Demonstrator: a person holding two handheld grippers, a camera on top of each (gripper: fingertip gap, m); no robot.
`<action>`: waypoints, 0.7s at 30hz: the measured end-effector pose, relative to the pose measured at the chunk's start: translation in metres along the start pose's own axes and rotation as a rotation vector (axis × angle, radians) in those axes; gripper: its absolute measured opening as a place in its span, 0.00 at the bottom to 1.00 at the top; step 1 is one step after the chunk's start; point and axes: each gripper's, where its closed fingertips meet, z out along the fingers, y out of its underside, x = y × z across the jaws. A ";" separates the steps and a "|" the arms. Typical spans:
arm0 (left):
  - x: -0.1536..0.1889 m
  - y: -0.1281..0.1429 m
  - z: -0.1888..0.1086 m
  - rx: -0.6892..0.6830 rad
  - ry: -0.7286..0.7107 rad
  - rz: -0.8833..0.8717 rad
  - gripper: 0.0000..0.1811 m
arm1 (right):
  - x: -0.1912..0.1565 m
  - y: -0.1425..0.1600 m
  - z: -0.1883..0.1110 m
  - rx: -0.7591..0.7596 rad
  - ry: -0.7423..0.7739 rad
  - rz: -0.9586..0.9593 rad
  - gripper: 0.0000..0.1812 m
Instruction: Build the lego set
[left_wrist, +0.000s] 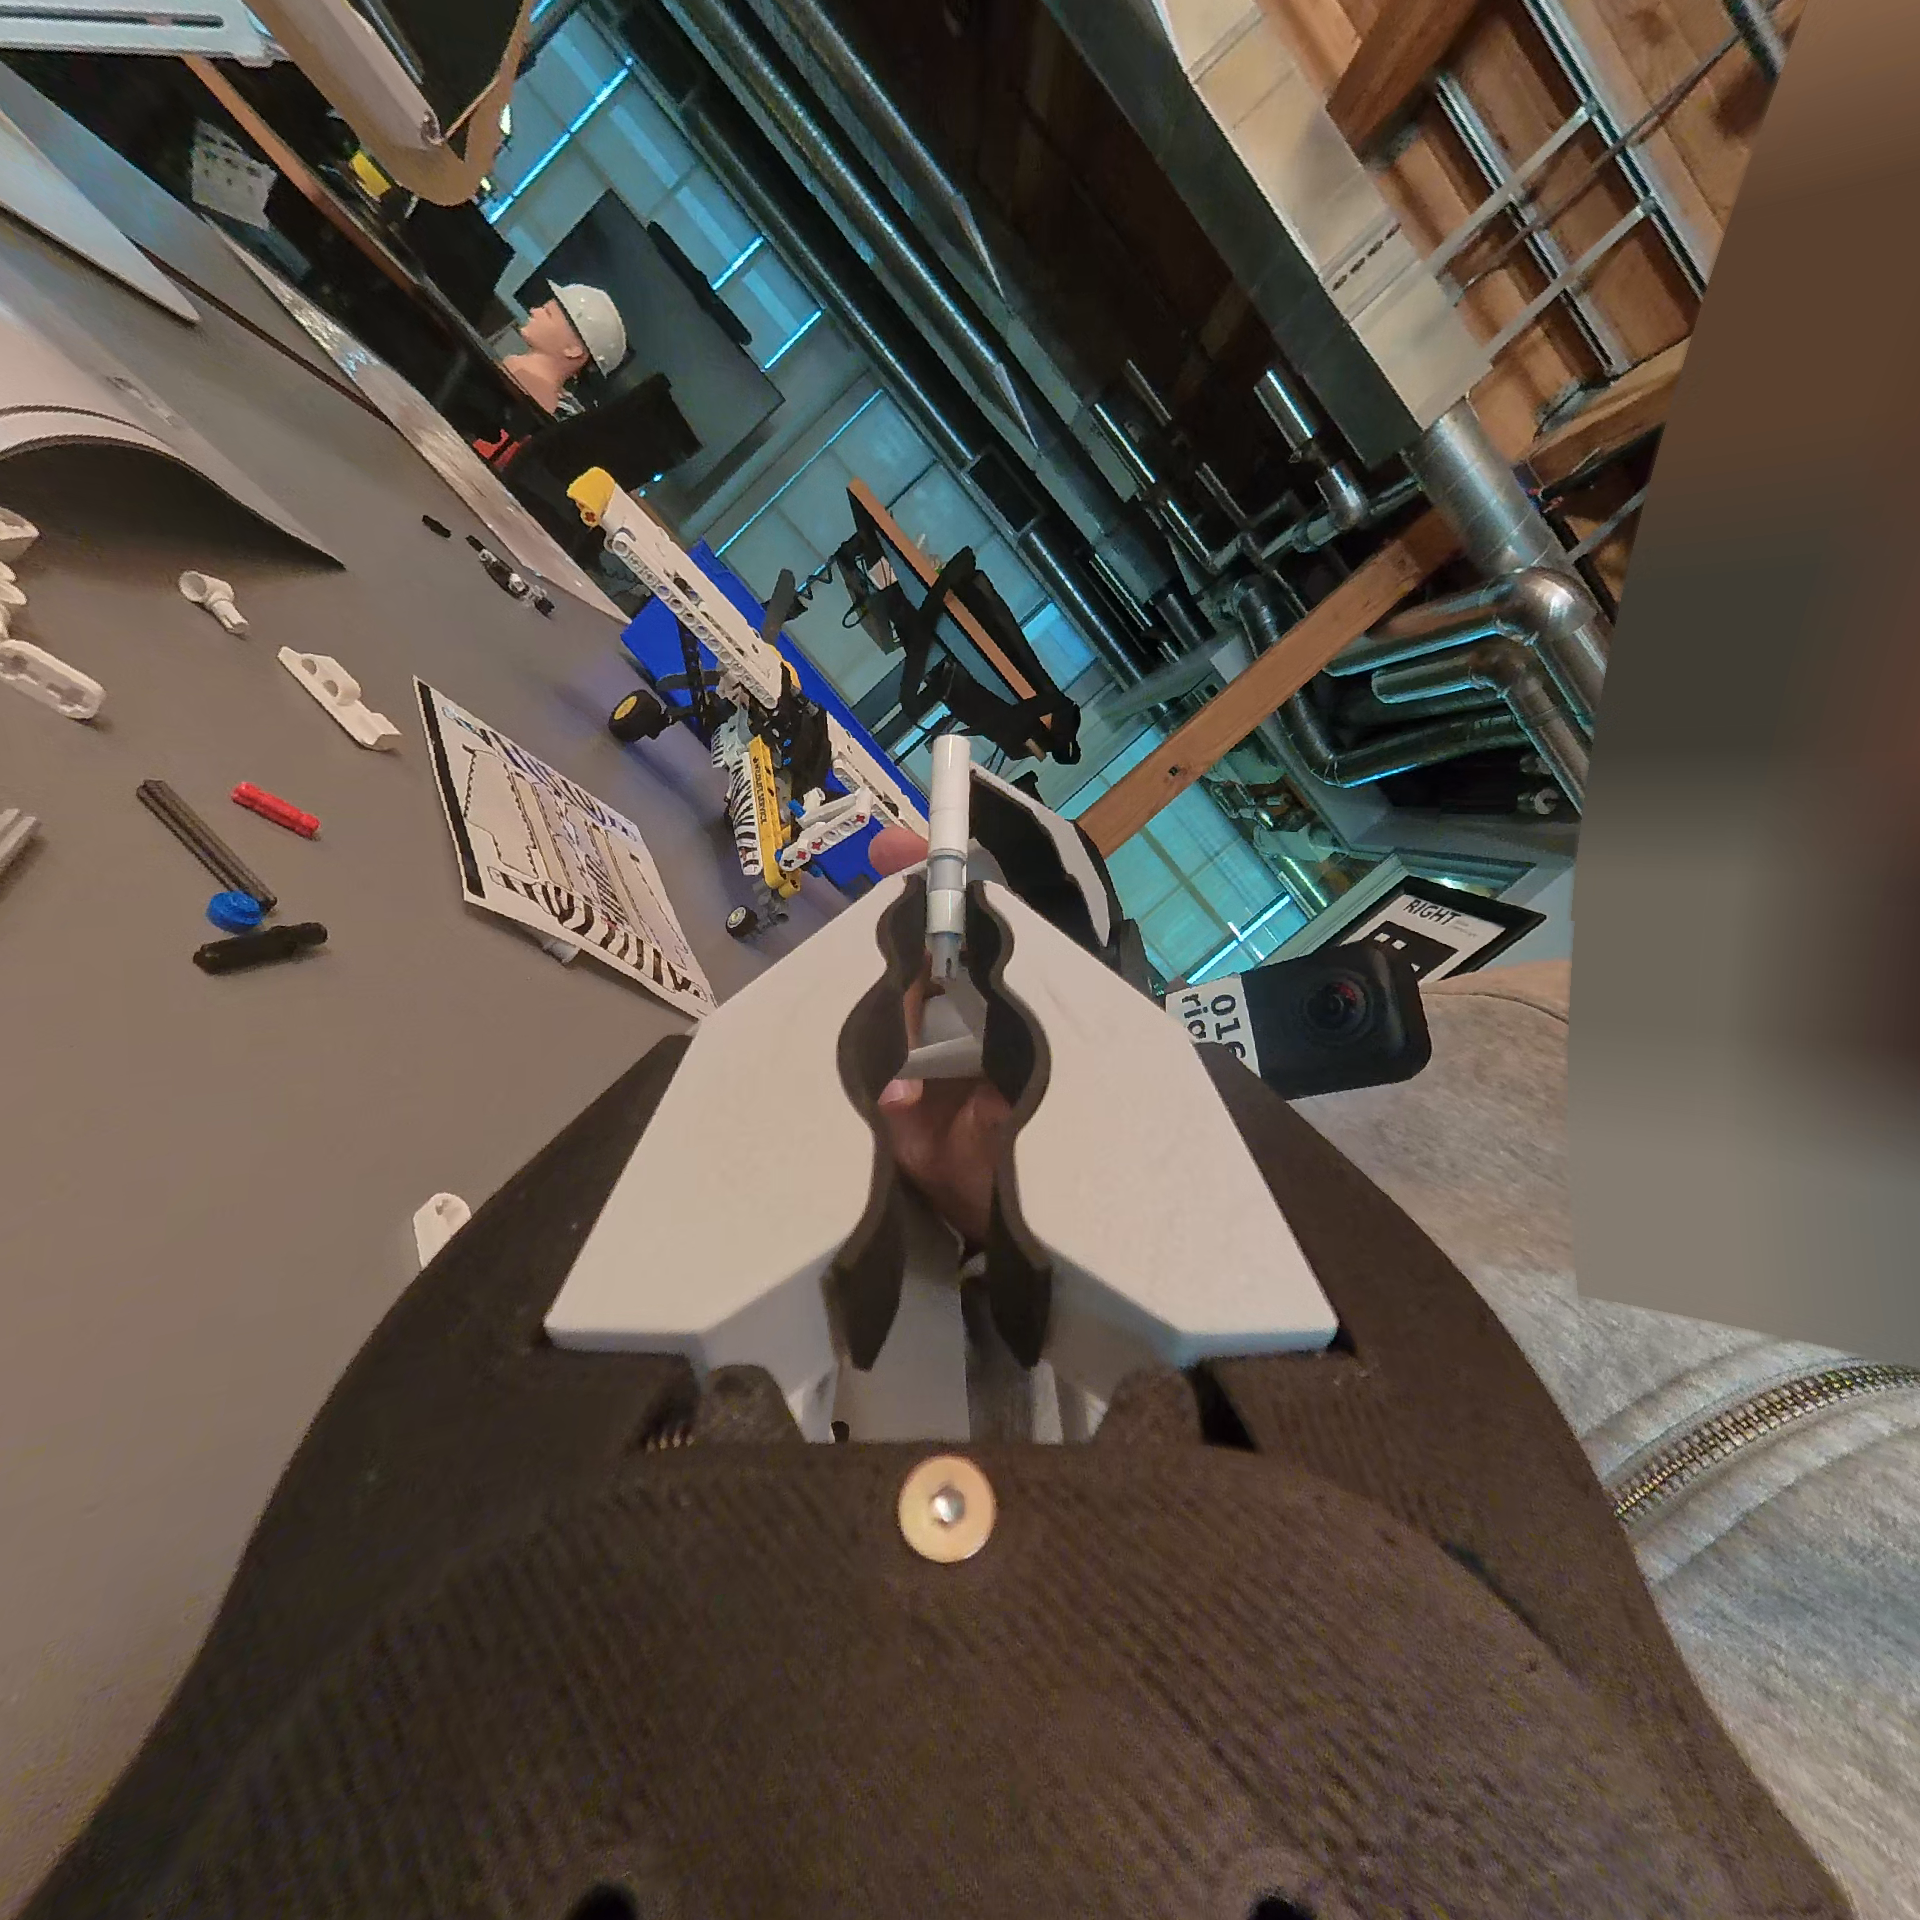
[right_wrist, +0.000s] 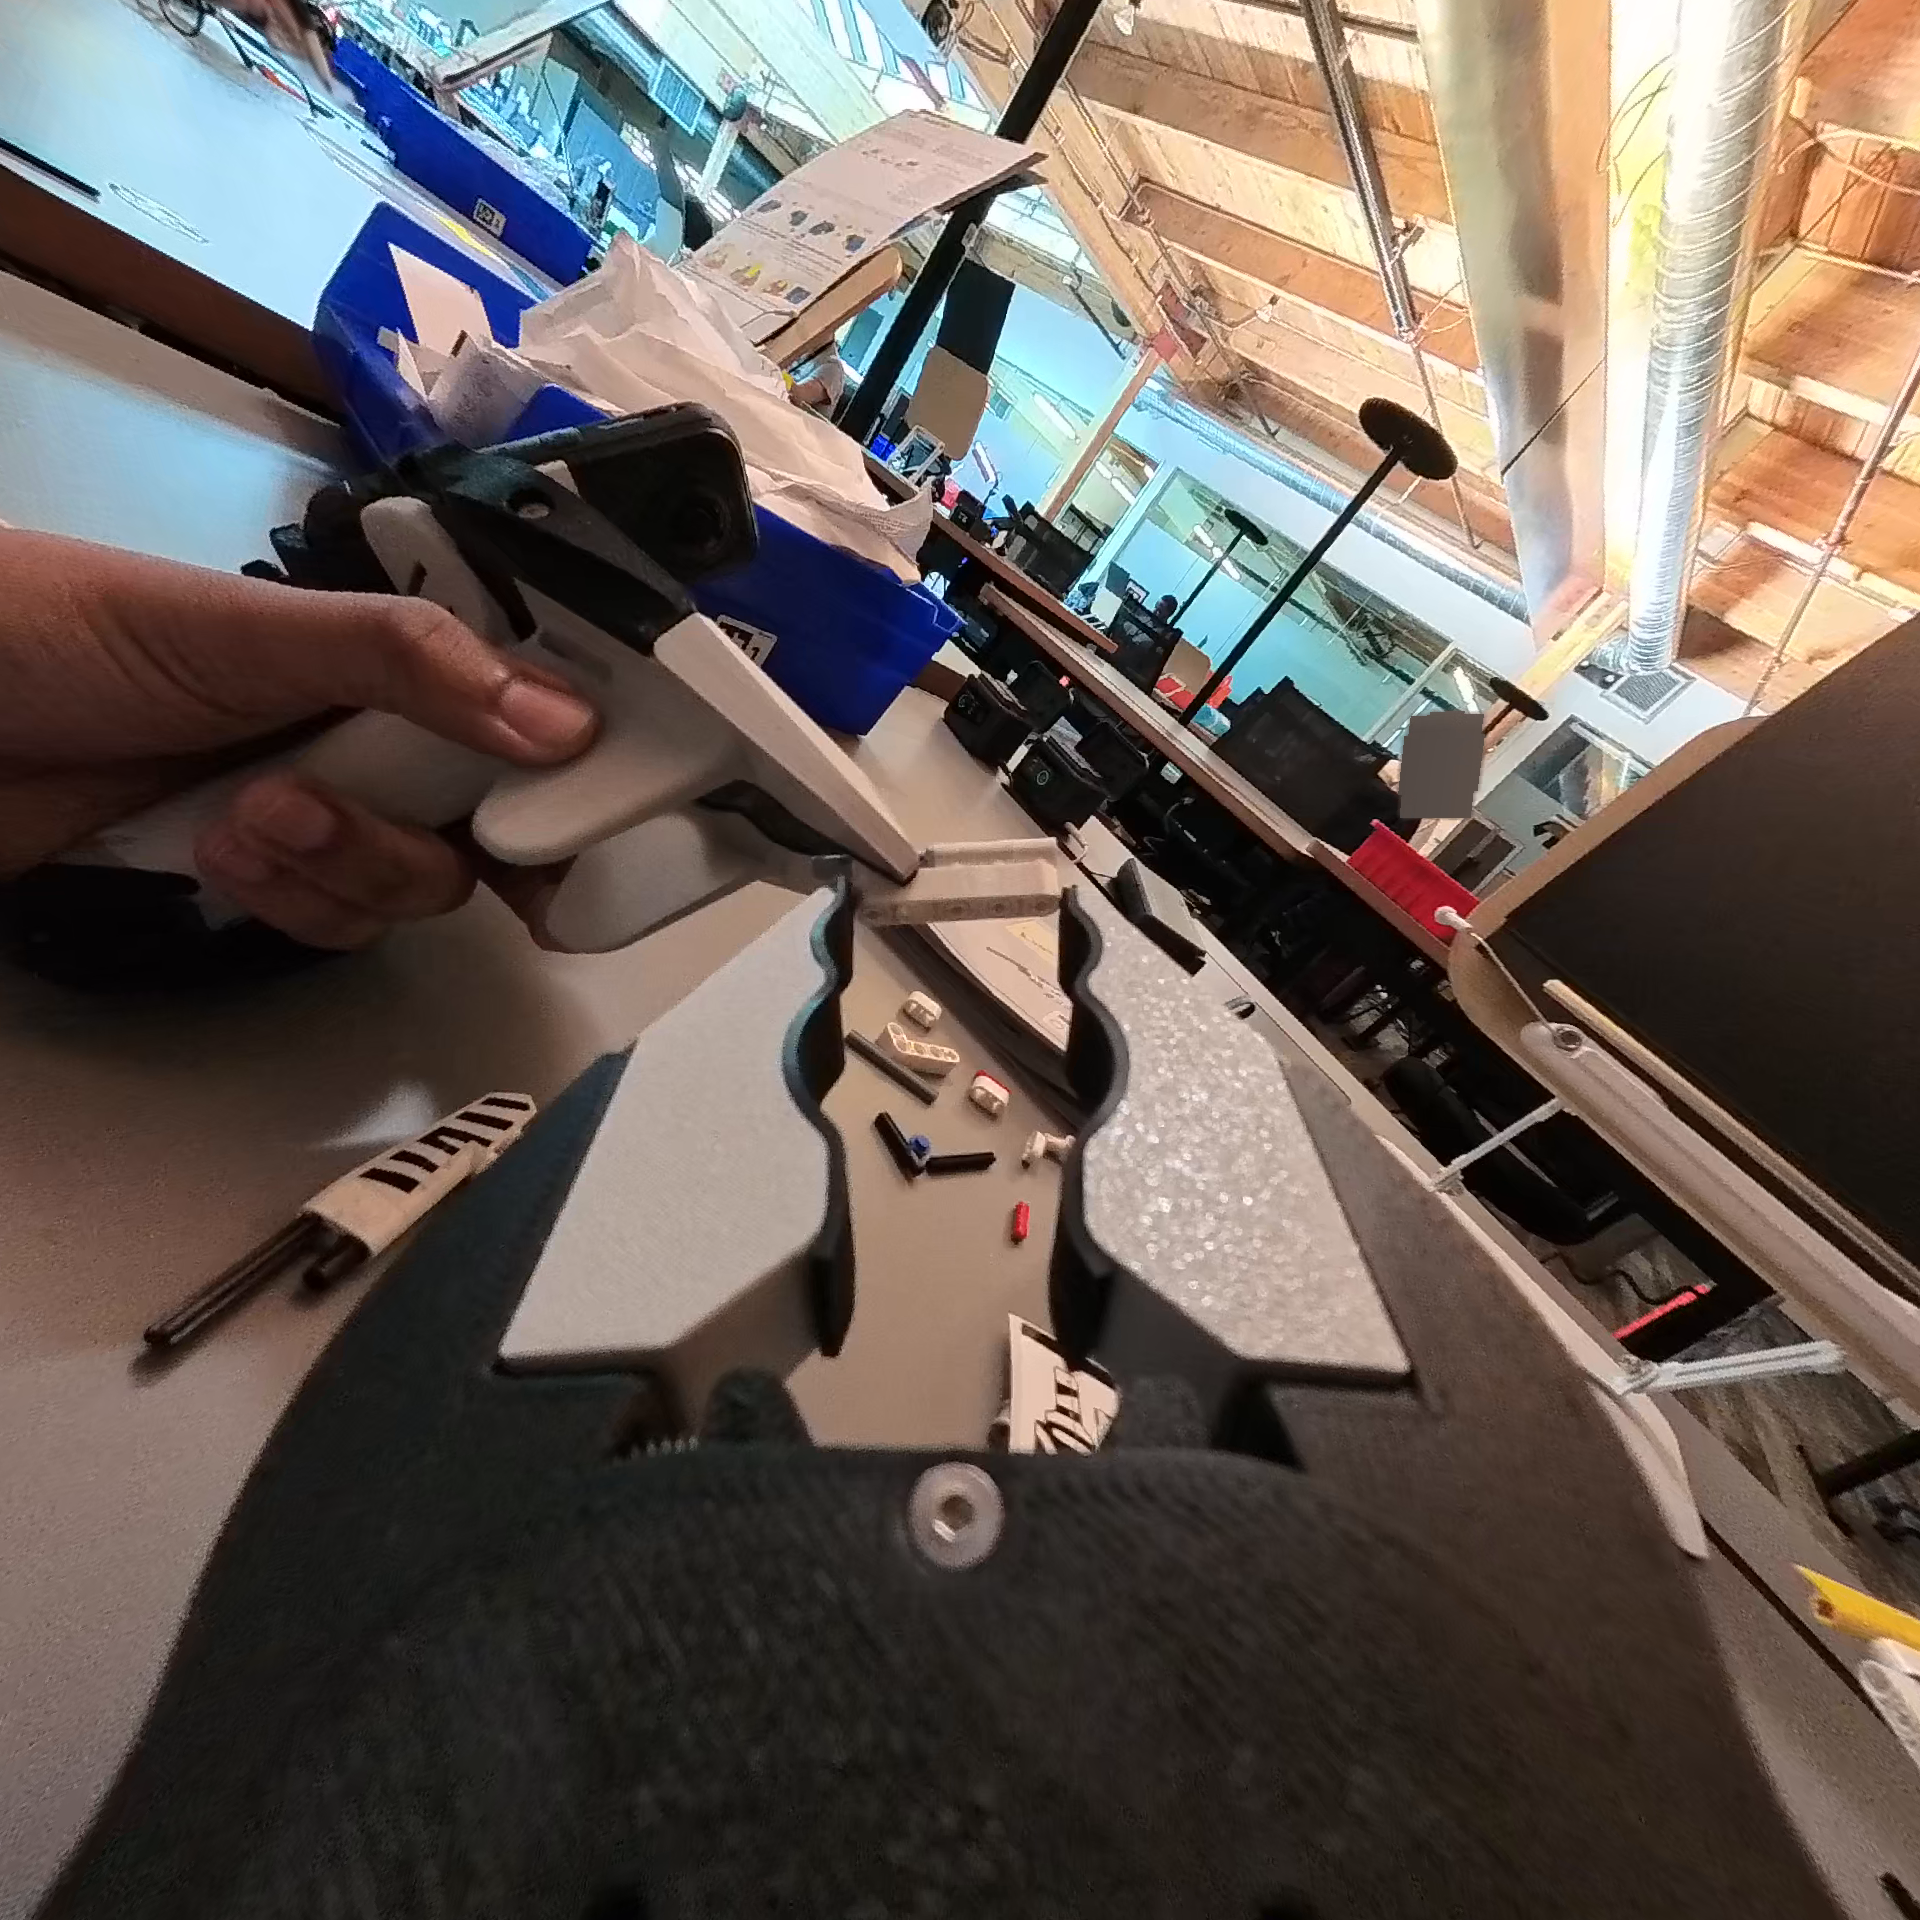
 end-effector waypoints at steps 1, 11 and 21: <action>0.000 0.000 0.000 0.000 0.000 0.000 0.03 | 0.000 0.000 0.000 0.001 -0.002 0.004 0.21; 0.002 0.000 0.000 -0.001 0.012 0.004 0.03 | 0.000 -0.001 -0.001 0.011 -0.017 0.033 0.21; 0.004 -0.005 -0.002 0.034 0.031 0.001 0.05 | -0.010 0.000 -0.001 0.014 -0.093 0.090 0.21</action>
